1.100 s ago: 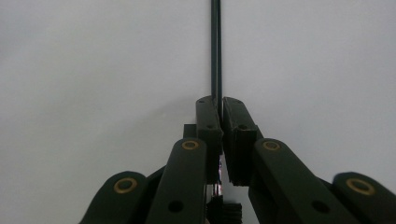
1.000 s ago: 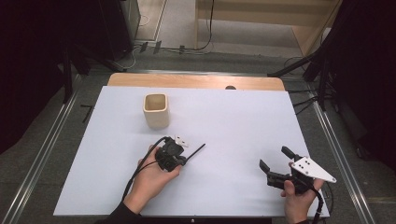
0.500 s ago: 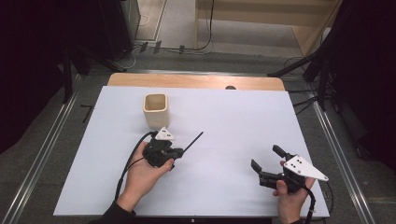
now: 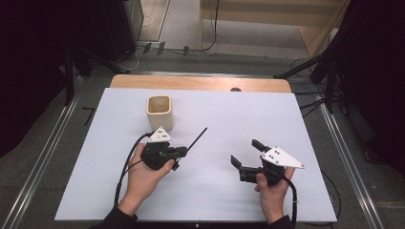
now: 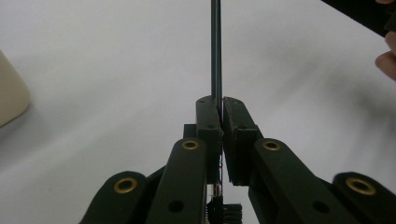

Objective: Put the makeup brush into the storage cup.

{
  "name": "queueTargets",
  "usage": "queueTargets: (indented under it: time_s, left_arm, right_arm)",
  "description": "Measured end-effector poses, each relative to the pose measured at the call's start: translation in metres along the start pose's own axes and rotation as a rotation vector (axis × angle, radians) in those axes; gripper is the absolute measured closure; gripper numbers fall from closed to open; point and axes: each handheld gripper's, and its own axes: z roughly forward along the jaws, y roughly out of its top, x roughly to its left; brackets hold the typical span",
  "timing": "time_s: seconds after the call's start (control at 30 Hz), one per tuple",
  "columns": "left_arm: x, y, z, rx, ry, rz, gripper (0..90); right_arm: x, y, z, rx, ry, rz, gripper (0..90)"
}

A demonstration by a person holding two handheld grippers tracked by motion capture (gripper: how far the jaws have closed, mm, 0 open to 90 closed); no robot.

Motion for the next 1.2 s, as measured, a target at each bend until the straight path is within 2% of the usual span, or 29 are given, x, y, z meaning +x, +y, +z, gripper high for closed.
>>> queueTargets:
  time_s: [0.2, 0.4, 0.5, 0.57, 0.63, 0.73, 0.83, 0.93, 1.03, 1.07, 1.2]
  left_arm:
    - [-0.001, 0.000, -0.005, -0.056, 0.001, 0.010, 86.7]
    - [-0.002, -0.001, -0.009, -0.103, 0.005, 0.017, 86.7]
    - [-0.003, -0.002, -0.008, -0.112, 0.009, 0.026, 86.8]
    - [-0.004, -0.002, -0.008, -0.114, 0.009, 0.029, 86.8]
    - [-0.005, -0.002, -0.009, -0.133, 0.006, 0.031, 86.8]
    - [-0.005, -0.003, -0.011, -0.166, -0.014, 0.010, 86.7]
    - [-0.006, -0.003, -0.013, -0.199, -0.023, 0.009, 86.7]
    - [-0.008, -0.004, -0.015, -0.230, -0.015, 0.017, 86.7]
    - [-0.009, -0.005, -0.015, -0.250, -0.013, 0.017, 86.8]
    - [-0.010, -0.006, -0.015, -0.264, -0.007, 0.023, 86.7]
    - [-0.014, -0.007, -0.015, -0.295, -0.002, 0.036, 86.7]
  right_arm:
    - [0.014, 0.011, 0.021, 0.008, 0.024, -0.003, 7.1]
    - [0.022, 0.022, 0.033, -0.003, 0.049, 0.018, 7.9]
    - [0.026, 0.026, 0.038, -0.010, 0.058, 0.018, 8.4]
    - [0.028, 0.029, 0.041, -0.017, 0.066, 0.041, 11.2]
    - [0.030, 0.032, 0.043, -0.029, 0.057, 0.066, 14.4]
    - [0.034, 0.036, 0.048, -0.041, 0.058, 0.095, 18.9]
    - [0.041, 0.040, 0.053, -0.047, 0.077, 0.128, 21.4]
    - [0.048, 0.042, 0.057, -0.063, 0.073, 0.175, 24.5]
    - [0.052, 0.042, 0.060, -0.069, 0.060, 0.196, 25.7]
    - [0.055, 0.042, 0.061, -0.084, 0.066, 0.233, 29.5]
    - [0.059, 0.042, 0.061, -0.134, 0.105, 0.286, 40.7]
